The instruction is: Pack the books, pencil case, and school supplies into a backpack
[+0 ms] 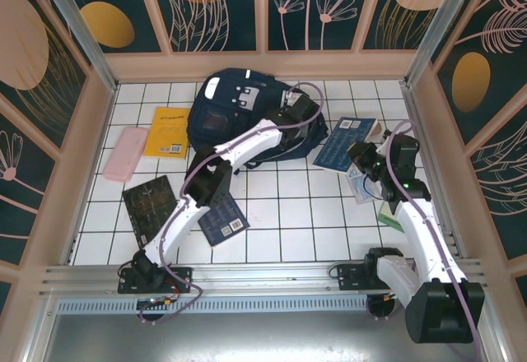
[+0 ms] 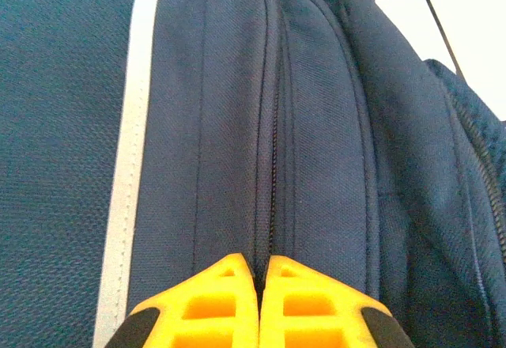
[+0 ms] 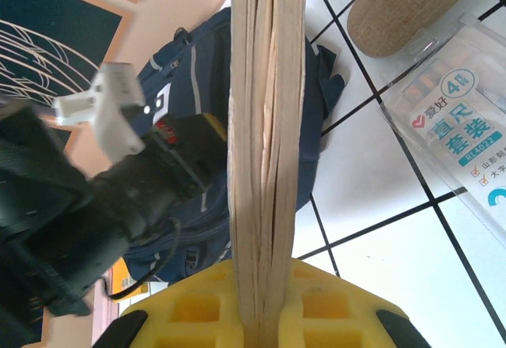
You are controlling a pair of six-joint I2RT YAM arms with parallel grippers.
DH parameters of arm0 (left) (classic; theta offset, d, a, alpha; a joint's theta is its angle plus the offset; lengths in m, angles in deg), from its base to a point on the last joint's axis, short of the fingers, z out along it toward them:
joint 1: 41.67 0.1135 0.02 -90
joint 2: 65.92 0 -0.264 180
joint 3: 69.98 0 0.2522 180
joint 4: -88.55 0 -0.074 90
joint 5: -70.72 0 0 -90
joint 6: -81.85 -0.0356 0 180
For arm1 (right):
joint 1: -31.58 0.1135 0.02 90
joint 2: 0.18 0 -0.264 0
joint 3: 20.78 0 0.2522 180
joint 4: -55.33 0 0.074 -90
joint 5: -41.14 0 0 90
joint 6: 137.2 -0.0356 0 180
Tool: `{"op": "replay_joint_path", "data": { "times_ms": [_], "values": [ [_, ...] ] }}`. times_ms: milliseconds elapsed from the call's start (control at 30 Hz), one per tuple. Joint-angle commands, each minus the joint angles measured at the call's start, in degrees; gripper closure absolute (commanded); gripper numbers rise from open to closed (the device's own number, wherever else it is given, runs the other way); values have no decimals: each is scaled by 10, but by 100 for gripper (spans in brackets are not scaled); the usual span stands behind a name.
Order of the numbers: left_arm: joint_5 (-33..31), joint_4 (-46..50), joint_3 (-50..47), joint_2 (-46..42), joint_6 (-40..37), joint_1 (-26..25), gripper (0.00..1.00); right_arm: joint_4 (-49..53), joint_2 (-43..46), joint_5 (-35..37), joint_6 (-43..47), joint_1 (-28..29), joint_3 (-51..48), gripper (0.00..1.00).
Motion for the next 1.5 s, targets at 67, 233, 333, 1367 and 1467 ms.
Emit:
{"op": "replay_joint_path", "data": {
  "times_ms": [67,233,333,1367,1467],
  "values": [
    [-14,10,-35,-115,-9,7,100,-76,-22,-35,5,-5,3,100],
    [-2,17,-49,-171,-8,10,100,-121,-51,-66,5,-4,5,100],
    [37,21,-49,-200,-7,22,100,-159,-74,-92,-2,-5,6,100],
    [407,-116,-126,-338,7,137,100,-528,-541,-48,-223,195,224,100],
    [409,-127,-126,-335,20,137,100,-531,-591,-28,-248,210,274,100]
  ]
}}
